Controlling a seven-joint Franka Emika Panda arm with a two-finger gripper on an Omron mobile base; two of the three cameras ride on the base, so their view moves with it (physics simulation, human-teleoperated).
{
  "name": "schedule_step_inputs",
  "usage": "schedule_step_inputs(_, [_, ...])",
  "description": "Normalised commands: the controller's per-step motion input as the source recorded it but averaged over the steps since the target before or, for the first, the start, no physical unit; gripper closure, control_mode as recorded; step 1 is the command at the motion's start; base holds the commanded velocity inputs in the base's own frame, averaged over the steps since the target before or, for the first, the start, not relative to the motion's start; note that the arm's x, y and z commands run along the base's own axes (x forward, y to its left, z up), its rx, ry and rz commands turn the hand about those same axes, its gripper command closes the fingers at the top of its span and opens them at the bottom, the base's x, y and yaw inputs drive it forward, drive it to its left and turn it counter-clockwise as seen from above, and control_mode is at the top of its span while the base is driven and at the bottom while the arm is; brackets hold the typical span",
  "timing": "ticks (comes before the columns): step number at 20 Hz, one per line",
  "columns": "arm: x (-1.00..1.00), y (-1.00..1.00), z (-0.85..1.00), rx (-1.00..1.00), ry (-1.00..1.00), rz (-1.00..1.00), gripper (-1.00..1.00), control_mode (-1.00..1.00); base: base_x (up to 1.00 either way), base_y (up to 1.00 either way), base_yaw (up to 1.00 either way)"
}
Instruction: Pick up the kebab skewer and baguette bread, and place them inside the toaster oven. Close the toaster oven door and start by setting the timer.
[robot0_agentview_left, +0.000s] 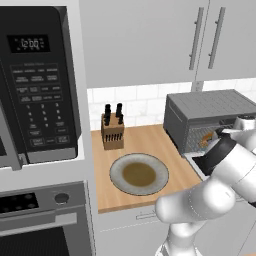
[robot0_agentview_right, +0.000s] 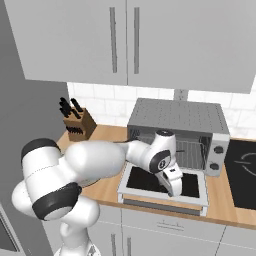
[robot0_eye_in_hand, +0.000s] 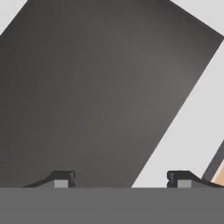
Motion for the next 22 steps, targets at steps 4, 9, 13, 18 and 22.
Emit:
schedule_step_inputs(4, [0.53, 0.1, -0.13, 0.0, -0.02, 0.0, -1.0, -1.0, 0.0, 0.0, 0.0])
schedule_step_inputs(9, [0.62, 0.19, -0.25, 0.0, -0.05, 0.0, -1.0, -1.0, 0.0, 0.0, 0.0])
schedule_step_inputs(13, [0.39, 0.04, -0.19, 0.0, -0.07, 0.0, -1.0, -1.0, 0.0, 0.0, 0.0])
schedule_step_inputs(18, [0.16, 0.07, -0.16, 0.0, -0.09, 0.0, -1.0, -1.0, 0.0, 0.0, 0.0])
schedule_step_inputs(22, [0.15, 0.17, -0.22, 0.0, -0.11, -0.02, -1.0, -1.0, 0.0, 0.0, 0.0])
